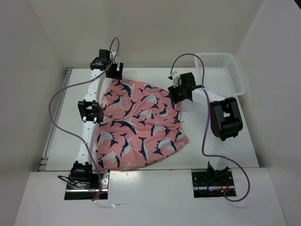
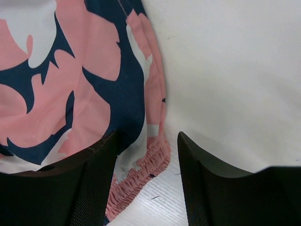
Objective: Fold and stack the shorts
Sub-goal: Fold the shorts
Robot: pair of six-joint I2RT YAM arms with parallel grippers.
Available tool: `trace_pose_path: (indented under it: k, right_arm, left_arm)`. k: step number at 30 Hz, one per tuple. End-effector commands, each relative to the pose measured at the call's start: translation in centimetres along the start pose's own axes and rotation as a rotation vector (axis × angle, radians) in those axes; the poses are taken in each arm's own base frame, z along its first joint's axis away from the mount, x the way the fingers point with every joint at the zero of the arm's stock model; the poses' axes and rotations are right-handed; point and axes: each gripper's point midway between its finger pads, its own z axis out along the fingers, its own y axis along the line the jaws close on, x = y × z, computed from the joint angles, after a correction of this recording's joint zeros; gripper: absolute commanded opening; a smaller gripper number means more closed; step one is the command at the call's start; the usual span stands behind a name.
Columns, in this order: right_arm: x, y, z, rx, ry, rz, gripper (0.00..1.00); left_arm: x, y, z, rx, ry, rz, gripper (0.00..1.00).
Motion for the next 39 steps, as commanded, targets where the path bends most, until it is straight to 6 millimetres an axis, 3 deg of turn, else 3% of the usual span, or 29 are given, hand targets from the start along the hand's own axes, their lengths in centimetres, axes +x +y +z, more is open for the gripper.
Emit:
trace_pose_path:
  k: [1,10,11,14,15,19,20,23,24,26,27,28,30,33,35,37,39]
  right_arm:
    - [-0.2,0.3,-0.8,-0.021,-0.017,-0.029,0.59]
    - [1.0,1.1,0.7,-0.099,0.024,-0.019,0.59]
    - [1.0,1.1,0.9,-0.099,0.024,-0.019,0.56]
    - [1.6,1.2,1.2,-0.105,0.042,-0.015,0.56]
    - [1.6,1.2,1.2,-0.105,0.043,-0.015,0.56]
    - [1.7,0.9,1.5,-0.085,0.046,-0.007,0.56]
    - [2.2,0.8,1.8,-0.079,0.059,0.004,0.53]
    - [2.4,0.6,2.4,-0.071,0.065,0.004,0.28]
    - [2.3,0.5,2.7,-0.071,0.063,0.004,0.14]
    - [1.4,0.0,2.8,-0.049,0.04,0.007,0.03]
    - [1.0,-0.3,2.7,-0.032,0.034,0.005,0.0]
    - [1.1,-0.5,2.7,-0.023,0.037,0.005,0.0]
    - [-0.6,-0.8,1.7,-0.014,0.007,-0.001,0.0]
    - [-1.6,-0.1,0.0,-0.027,-0.004,-0.009,0.0]
    - [-1.8,0.3,-1.1,-0.04,-0.009,0.0,0.0]
    - [-0.1,0.8,-1.4,-0.05,0.029,0.017,0.0]
    - [0.5,1.1,-1.8,-0.054,0.043,0.02,0.0]
  left_arm:
    - [2.2,-0.3,1.4,0.024,0.059,-0.008,0.9]
    - [5.0,-1.3,2.9,0.091,0.131,-0.024,0.6]
    - [5.4,-1.5,3.2,0.1,0.139,-0.027,0.51]
    - [6.0,-2.0,3.6,0.107,0.158,-0.023,0.38]
    - [6.6,-2.0,4.0,0.108,0.169,-0.025,0.28]
    - [5.9,-1.6,3.8,0.085,0.145,-0.018,0.0]
    - [5.5,-1.6,3.6,0.084,0.133,-0.016,0.0]
    - [3.2,-1.6,2.4,0.08,0.071,-0.005,0.0]
    - [2.0,-2.1,1.3,0.099,0.044,-0.001,0.0]
    - [0.3,-3.7,-0.3,0.182,0.003,0.005,0.0]
    - [-1.7,-4.6,-2.4,0.227,-0.044,0.016,0.0]
    - [-2.7,-5.2,-3.8,0.278,-0.072,0.017,0.0]
    - [-5.8,-8.6,-8.3,0.461,-0.163,0.054,0.0]
    - [-8.6,-11.8,-13.7,0.646,-0.262,0.113,0.0]
    - [-9.1,-14.1,-15.9,0.725,-0.284,0.147,0.0]
    - [-9.3,-15.7,-17.8,0.795,-0.294,0.169,0.0]
    - [-9.2,-16.6,-18.6,0.869,-0.304,0.184,0.0]
